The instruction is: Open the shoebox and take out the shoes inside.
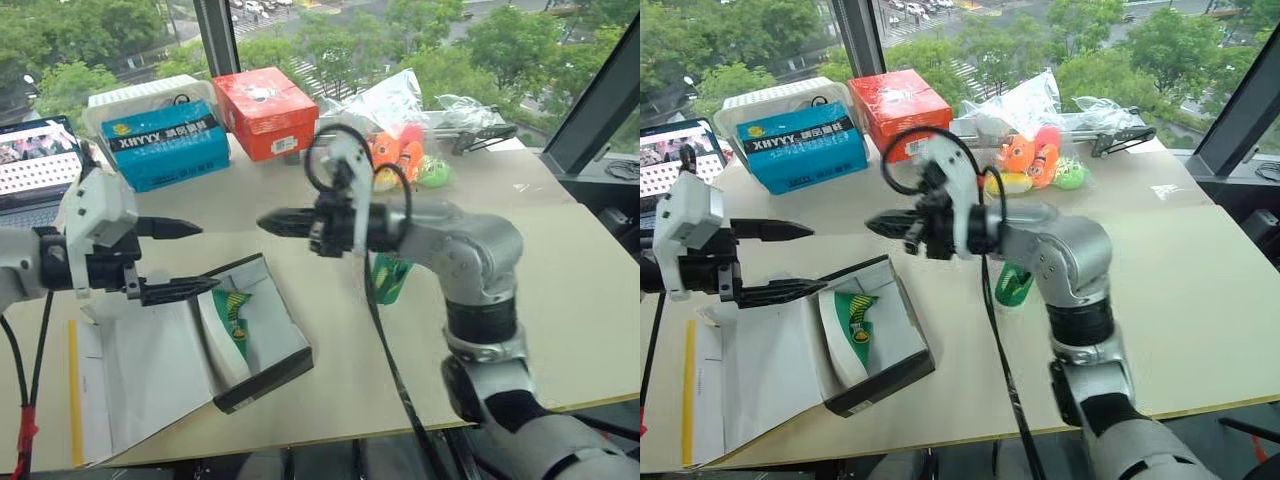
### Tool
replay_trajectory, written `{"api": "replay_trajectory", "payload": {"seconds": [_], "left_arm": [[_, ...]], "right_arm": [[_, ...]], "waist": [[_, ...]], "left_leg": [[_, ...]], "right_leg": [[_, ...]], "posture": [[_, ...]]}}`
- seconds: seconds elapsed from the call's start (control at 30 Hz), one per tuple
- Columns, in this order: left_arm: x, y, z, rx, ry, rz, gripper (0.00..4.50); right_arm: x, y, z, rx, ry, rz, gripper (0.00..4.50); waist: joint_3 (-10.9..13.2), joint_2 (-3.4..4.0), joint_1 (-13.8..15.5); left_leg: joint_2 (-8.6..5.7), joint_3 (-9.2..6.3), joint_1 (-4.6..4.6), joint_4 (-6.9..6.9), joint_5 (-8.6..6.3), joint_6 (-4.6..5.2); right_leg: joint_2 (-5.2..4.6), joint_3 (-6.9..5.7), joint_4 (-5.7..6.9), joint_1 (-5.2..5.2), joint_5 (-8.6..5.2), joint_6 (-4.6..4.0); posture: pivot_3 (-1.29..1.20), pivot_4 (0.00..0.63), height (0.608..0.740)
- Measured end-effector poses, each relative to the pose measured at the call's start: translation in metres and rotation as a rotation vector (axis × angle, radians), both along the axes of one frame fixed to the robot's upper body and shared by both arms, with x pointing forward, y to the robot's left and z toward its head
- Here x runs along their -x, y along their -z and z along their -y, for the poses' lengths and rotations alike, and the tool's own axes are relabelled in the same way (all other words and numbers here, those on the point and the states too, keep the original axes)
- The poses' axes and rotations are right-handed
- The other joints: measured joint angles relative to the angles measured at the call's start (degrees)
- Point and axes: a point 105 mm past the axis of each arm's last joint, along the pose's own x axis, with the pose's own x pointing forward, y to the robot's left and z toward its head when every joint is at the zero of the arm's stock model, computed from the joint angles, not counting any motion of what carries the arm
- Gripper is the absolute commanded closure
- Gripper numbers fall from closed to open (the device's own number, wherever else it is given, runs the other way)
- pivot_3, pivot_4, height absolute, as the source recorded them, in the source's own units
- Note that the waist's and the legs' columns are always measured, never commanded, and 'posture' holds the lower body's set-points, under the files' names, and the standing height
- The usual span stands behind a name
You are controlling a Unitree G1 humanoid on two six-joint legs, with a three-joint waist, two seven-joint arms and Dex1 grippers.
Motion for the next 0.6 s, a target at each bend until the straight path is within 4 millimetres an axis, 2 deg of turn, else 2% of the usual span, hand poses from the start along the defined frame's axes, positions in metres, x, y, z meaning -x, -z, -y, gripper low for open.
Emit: {"api": "replay_trajectory", "payload": {"seconds": [0.07, 0.17, 0.33, 0.37, 0.43, 0.5, 0.6], "left_arm": [[0.004, -0.001, -0.008, -0.022, -0.018, -0.031, 0.0], [0.015, -0.018, -0.025, -0.082, -0.041, -0.052, 0.0], [0.028, -0.03, -0.04, -0.143, -0.047, -0.089, 0.0], [0.029, -0.032, -0.044, -0.151, -0.057, -0.096, 0.0], [0.03, -0.035, -0.051, -0.167, -0.078, -0.105, 0.0], [0.033, -0.037, -0.056, -0.178, -0.088, -0.11, 0.0], [0.036, -0.032, -0.061, -0.204, -0.082, -0.145, 0.0]], "right_arm": [[0.001, 0.011, -0.003, 0.048, -0.01, -0.083, 4.48], [0.007, 0.03, -0.011, 0.152, -0.064, -0.231, 4.48], [0.01, 0.047, -0.02, 0.216, -0.099, -0.307, 4.48], [0.012, 0.05, -0.022, 0.231, -0.106, -0.311, 3.92], [0.015, 0.055, -0.027, 0.252, -0.125, -0.321, 3.54], [0.02, 0.058, -0.034, 0.264, -0.148, -0.366, 2.7], [0.027, 0.053, -0.052, 0.273, -0.18, -0.406, 1.81]], "waist": [[0.0, -0.01, -0.2], [0.0, 0.0, -0.7], [0.0, 0.02, -1.5], [0.0, 0.01, -1.8], [0.0, 0.01, -2.1], [0.0, 0.01, -2.2], [0.0, 0.02, -2.5]], "left_leg": [[-0.02, 0.06, -0.09, 0.03, 0.0, 0.0], [0.01, 0.18, -0.14, -0.05, 0.0, 0.0], [0.05, 0.27, -0.12, -0.11, 0.0, 0.0], [0.05, 0.27, -0.12, -0.1, 0.0, 0.01], [0.05, 0.3, -0.12, -0.1, 0.0, 0.01], [0.07, 0.31, -0.12, -0.11, 0.0, 0.01], [0.13, 0.32, -0.12, -0.14, 0.01, -0.02]], "right_leg": [[-0.01, 0.01, 0.03, -0.09, 0.01, 0.0], [0.04, 0.02, 0.05, -0.27, 0.01, -0.01], [0.07, 0.02, 0.06, -0.3, 0.0, -0.01], [0.08, 0.01, 0.06, -0.29, 0.0, -0.01], [0.07, 0.03, 0.06, -0.29, 0.0, -0.01], [0.08, 0.03, 0.09, -0.31, 0.0, -0.01], [0.13, 0.03, 0.1, -0.38, 0.01, -0.01]], "posture": [[0.0, 0.15, 0.739], [0.0, 0.15, 0.739], [0.0, 0.15, 0.739], [0.0, 0.15, 0.739], [0.0, 0.15, 0.739], [0.0, 0.15, 0.739], [0.0, 0.15, 0.739]]}}
